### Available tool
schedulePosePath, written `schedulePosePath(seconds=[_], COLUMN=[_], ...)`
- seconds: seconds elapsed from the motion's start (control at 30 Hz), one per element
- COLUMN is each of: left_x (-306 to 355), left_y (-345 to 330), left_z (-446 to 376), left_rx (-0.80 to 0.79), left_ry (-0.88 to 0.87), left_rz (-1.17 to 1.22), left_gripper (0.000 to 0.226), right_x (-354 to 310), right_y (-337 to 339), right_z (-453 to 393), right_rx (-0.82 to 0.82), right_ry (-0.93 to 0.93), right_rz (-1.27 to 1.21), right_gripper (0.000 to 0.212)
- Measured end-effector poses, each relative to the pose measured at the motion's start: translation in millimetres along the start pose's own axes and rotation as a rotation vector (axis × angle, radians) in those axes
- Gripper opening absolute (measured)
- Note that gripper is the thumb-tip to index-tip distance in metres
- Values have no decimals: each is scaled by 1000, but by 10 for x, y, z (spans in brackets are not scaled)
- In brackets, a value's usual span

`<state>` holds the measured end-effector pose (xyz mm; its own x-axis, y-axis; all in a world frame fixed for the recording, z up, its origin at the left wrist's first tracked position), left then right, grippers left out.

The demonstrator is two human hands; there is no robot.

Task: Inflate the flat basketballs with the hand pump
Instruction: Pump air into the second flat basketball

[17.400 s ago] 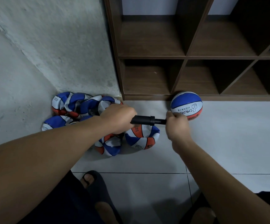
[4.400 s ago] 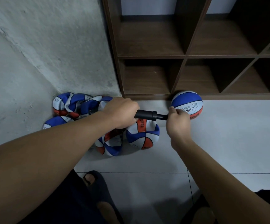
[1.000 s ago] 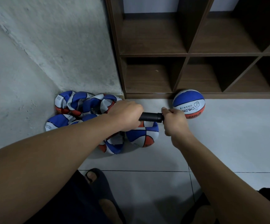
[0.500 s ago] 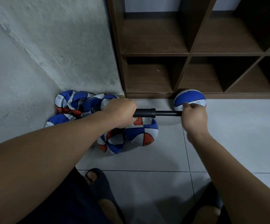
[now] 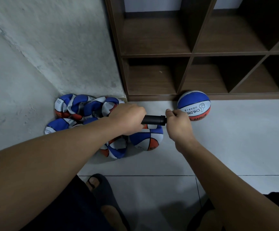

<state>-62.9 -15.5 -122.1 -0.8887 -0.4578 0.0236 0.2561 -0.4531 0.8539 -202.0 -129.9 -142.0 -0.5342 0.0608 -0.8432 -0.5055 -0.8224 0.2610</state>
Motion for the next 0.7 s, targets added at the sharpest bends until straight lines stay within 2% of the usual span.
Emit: schedulePosePath(seconds=[0.13, 0.37, 0.53, 0.7], left_x=[10, -338, -113, -65], left_y=[-60, -78, -100, -149], left_z=[-9, 5, 6, 35], left_rx=[-28, -18, -30, -22], left_ry=[-28, 45, 47, 21], left_rz=[61, 114, 148, 170], left_gripper=[22, 23, 24, 30], right_x=[77, 202, 139, 29], right_y=[125, 786, 443, 125], right_z=[-69, -150, -7, 141], right_rx=[-18, 249, 291, 235], right_ry=[-48, -91, -31, 74], right_rz=[-13, -146, -22, 53], right_gripper=[35, 32, 32, 35])
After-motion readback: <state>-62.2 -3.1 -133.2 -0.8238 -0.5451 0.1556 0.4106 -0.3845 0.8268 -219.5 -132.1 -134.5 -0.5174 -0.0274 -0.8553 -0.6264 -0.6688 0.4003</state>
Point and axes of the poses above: each hand's wrist, its own z-axis away from the middle knuckle, its own y-axis out of the back of the hand, x = y × z, the point moved 5 cm from there along -z, towards the middle knuckle, and after that the axes turned 15 degrees about -x, right-handed, at the moved point
